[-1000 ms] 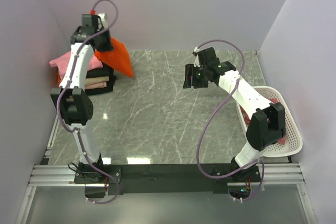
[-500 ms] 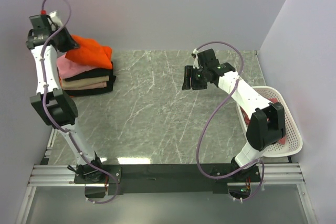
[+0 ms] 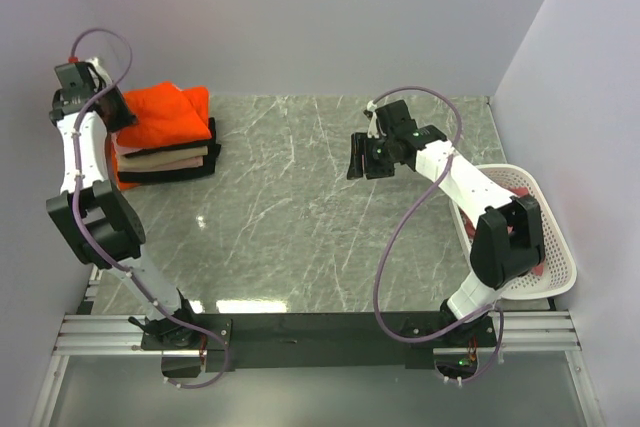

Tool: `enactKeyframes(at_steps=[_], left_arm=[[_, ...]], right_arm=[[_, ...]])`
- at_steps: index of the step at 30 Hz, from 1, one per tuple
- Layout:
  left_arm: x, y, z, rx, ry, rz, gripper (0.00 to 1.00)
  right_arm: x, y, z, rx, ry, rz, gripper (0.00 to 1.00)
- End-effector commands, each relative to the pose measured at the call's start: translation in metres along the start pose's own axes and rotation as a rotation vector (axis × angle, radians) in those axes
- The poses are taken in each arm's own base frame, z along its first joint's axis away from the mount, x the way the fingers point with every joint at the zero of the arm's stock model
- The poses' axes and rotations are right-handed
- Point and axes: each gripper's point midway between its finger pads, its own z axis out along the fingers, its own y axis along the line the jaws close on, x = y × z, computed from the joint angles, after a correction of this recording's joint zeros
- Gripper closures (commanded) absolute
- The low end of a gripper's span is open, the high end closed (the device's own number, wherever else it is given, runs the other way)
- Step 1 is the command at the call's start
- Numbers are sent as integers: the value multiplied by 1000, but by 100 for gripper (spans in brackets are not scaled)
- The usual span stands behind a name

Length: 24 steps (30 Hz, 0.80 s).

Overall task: Fold and stack the t-shirts
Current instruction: Neatly place the folded tshirt to the corner

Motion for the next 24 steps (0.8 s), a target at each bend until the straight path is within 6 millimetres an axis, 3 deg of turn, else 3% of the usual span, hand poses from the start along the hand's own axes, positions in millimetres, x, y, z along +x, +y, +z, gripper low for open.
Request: enactKeyframes(at_steps=[1,6,13,14,15,17,18,21,24], left_arm=[[0,32,5,-154,-42,0,100],[23,53,34,-233,18,-21,100],[22,61,38,-284,0,-53,100],[19,62,35,-292,-6,-62,95],[13,61,30,-295,-24,-67,74],[7,57,22,-289,-47,-78,56],[-1,54,12,-296,-75,-77,40],[-14,48,-10,-304,-126,-98,6],[-18,42,-32,-308,-149,-114,1]], right_arm=[[-13,12,-23,-47,-85,-42,37],[-7,10,-28,-38,-88,-44,37],[-3,8,-39,-30,-111,-45,37],[-2,9,-40,-32,-110,-45,37],[-2,9,-41,-32,-113,-43,37],[-2,9,-43,-30,-117,-43,37],[-1,9,-46,-29,-120,-43,37],[0,8,-50,-20,-128,-45,36],[0,7,-54,-10,-136,-44,36]])
